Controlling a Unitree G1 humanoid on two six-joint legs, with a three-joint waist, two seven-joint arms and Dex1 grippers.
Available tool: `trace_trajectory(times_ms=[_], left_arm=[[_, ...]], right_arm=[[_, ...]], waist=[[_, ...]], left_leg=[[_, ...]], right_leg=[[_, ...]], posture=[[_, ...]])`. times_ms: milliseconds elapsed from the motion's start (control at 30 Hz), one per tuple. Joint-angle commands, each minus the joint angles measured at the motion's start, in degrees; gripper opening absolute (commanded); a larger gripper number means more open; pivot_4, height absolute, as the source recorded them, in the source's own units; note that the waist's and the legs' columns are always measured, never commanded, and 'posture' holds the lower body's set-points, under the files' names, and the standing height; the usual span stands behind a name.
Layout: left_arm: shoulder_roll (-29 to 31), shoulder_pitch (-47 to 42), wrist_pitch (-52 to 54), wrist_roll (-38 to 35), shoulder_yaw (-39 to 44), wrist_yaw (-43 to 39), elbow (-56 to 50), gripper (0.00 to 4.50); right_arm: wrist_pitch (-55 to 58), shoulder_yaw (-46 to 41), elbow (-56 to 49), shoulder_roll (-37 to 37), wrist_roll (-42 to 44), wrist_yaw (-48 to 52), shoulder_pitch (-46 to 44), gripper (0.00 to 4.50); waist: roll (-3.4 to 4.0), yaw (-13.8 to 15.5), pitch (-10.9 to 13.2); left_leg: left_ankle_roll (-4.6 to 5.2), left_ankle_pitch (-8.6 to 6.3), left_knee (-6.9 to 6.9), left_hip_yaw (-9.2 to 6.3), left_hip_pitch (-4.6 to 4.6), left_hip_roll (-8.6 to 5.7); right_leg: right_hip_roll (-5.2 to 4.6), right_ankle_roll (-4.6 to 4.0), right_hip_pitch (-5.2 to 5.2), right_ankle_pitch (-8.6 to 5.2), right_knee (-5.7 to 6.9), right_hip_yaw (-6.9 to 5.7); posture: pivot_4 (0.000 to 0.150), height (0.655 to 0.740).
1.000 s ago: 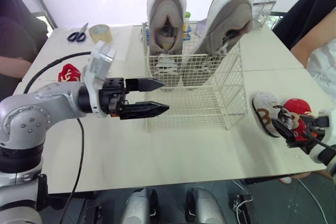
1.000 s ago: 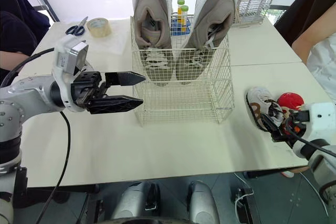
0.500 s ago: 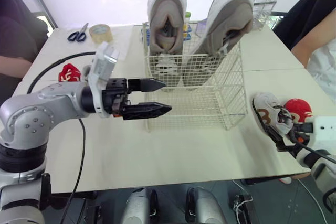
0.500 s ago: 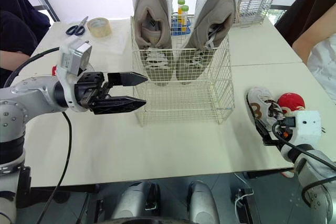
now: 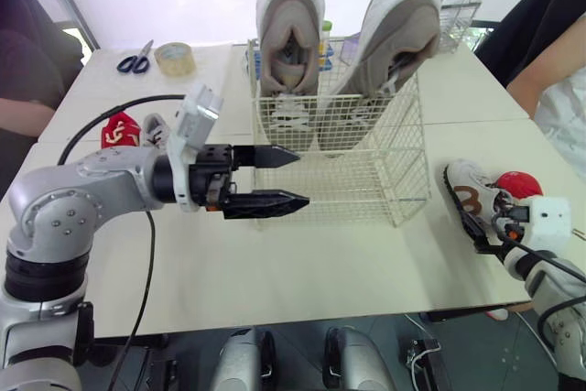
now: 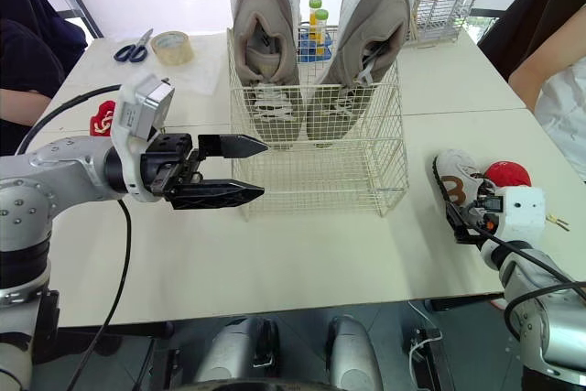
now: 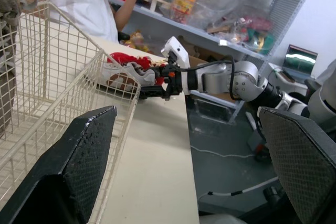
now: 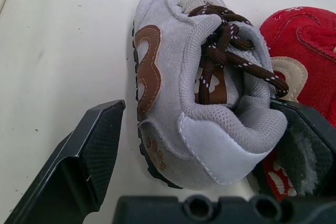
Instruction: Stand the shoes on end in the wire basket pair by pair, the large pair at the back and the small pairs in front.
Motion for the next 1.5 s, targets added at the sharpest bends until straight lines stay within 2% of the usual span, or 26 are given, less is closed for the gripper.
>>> trace_trajectory(times_ms=[33,100,200,233,300,367,600,867,1000,1100,1267,1500], left_arm=[[-0.6,-1.8,-0.6,0.2,0.0,0.7,-1.0,4.5],[-0.9,-2.1,-0.7,0.4,-0.2,0.9,-1.0,4.5],[-1.5,-2.8,-0.9,1.0,-0.5,1.2,-0.6,4.5],[-1.6,-2.9,-0.9,1.1,-0.5,1.2,-0.5,4.5],[-1.8,-3.1,-1.0,1.5,-0.6,0.9,-0.2,4.5],[-1.8,-3.0,-1.3,2.3,-0.7,0.1,0.4,4.5],[-2.7,-3.8,-1.9,4.2,-0.9,-2.0,3.0,4.5],[-5.6,-7.7,-1.1,4.9,-1.5,-5.0,9.8,4.5],[-6.3,-10.8,-0.1,4.7,-1.4,-7.0,14.1,4.5],[-6.7,-13.6,0.9,4.0,-1.0,-8.7,17.3,4.5],[-6.9,-18.0,2.4,3.7,0.2,-11.0,22.5,4.5],[-4.9,-22.8,5.5,3.6,3.1,-14.1,29.6,4.5]], right_arm=[[-1.2,0.0,1.0,0.6,-0.3,1.0,0.8,3.95],[-2.0,0.3,1.3,0.6,-0.7,1.2,0.8,3.2],[-3.9,1.4,1.3,-0.1,-2.0,2.3,1.1,1.71],[-4.5,1.8,1.3,-0.5,-2.5,2.6,1.2,1.4],[-6.0,2.8,0.8,-1.6,-4.0,3.7,1.8,0.48],[-7.7,3.5,-0.4,-3.4,-5.7,4.9,2.3,0.06],[-9.9,-1.7,-5.2,-12.5,-6.7,10.7,0.5,0.06],[-8.5,-15.1,-6.2,-27.5,-1.4,21.8,-8.3,0.06],[-9.6,-18.5,-5.2,-32.3,0.8,24.9,-14.5,0.06],[-12.6,-17.1,-5.0,-36.0,2.7,26.2,-21.5,0.06],[-14.8,-9.5,-6.8,-40.0,8.4,29.9,-31.0,0.06],[-17.8,4.0,-7.7,-40.5,12.4,33.9,-42.2,0.06]], waist=[[-0.01,0.0,0.0],[-0.01,0.0,0.0],[-0.01,0.0,0.0],[0.0,0.0,0.0],[0.01,0.1,0.0],[0.01,0.1,0.0],[0.24,0.1,0.1],[0.19,0.3,0.2],[0.15,0.1,0.2],[0.13,0.1,0.3],[0.15,0.0,0.3],[0.08,0.0,0.4]], left_leg=[[0.0,0.0,0.0,0.0,0.0,0.0],[0.0,0.0,0.0,0.0,0.01,0.0],[0.0,0.0,0.0,0.0,0.01,0.0],[-0.01,0.0,0.0,-0.01,0.01,0.0],[-0.02,0.01,0.0,0.0,0.01,0.0],[-0.02,0.01,0.0,-0.01,0.01,0.0],[-0.02,0.01,0.0,0.01,0.0,-0.01],[-0.01,0.02,0.0,-0.02,-0.01,0.0],[0.0,0.01,0.01,0.0,-0.03,-0.02],[0.01,0.01,0.01,0.0,-0.03,-0.01],[0.0,0.01,-0.01,0.0,-0.02,0.02],[0.0,0.02,0.03,0.03,-0.04,0.0]], right_leg=[[0.0,0.0,0.0,0.0,0.0,0.0],[0.0,0.0,0.01,0.0,0.0,0.0],[0.01,0.0,0.01,0.0,0.01,0.0],[0.01,0.0,0.01,0.0,0.01,0.0],[0.01,0.0,0.01,0.0,0.01,0.0],[0.01,0.01,0.01,0.0,0.0,0.0],[0.01,0.01,-0.02,0.0,0.01,0.01],[0.04,0.14,-0.01,0.07,0.01,-0.02],[0.02,0.15,-0.01,0.08,-0.03,-0.02],[0.02,0.2,-0.02,0.11,-0.04,-0.02],[0.03,0.22,-0.04,0.11,-0.01,-0.03],[-0.01,0.24,-0.04,0.12,-0.03,-0.02]], posture=[[0.15,0.74],[0.15,0.74],[0.15,0.74],[0.15,0.74],[0.15,0.74],[0.15,0.74],[0.15,0.74],[0.15,0.74],[0.15,0.74],[0.15,0.74],[0.15,0.74],[0.15,0.74]])
